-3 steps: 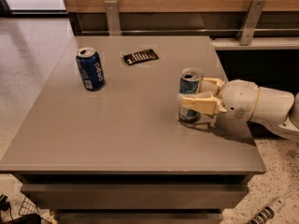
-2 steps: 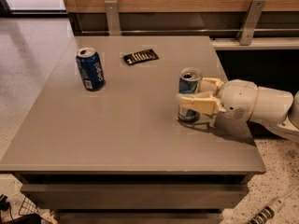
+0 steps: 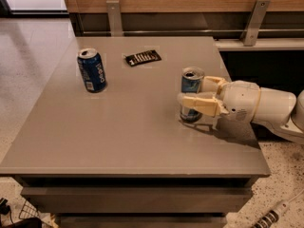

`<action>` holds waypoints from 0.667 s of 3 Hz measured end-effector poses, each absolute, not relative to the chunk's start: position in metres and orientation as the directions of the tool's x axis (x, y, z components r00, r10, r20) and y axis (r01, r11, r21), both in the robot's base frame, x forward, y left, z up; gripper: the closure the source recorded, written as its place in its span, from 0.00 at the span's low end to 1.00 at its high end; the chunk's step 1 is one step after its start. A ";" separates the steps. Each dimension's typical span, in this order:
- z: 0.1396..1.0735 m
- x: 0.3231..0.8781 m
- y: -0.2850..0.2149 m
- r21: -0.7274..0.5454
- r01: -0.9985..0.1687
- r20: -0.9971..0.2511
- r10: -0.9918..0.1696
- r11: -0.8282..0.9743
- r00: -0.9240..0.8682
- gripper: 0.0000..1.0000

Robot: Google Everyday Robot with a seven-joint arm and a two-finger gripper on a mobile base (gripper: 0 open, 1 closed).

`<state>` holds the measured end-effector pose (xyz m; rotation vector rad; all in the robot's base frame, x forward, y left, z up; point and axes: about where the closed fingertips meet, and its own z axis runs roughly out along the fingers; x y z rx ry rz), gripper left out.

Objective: Place redbull can upright

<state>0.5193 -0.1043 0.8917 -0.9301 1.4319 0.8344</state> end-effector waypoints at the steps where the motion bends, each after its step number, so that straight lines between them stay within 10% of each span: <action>1: 0.892 0.519 -0.102 -0.026 -0.905 -0.997 -0.073 0.424 -0.006 0.00; 2: 0.892 0.519 -0.102 -0.026 -0.905 -0.997 -0.073 0.424 -0.006 0.00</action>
Offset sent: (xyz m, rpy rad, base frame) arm -0.0002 0.0023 0.0004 -0.0005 -0.0006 0.0041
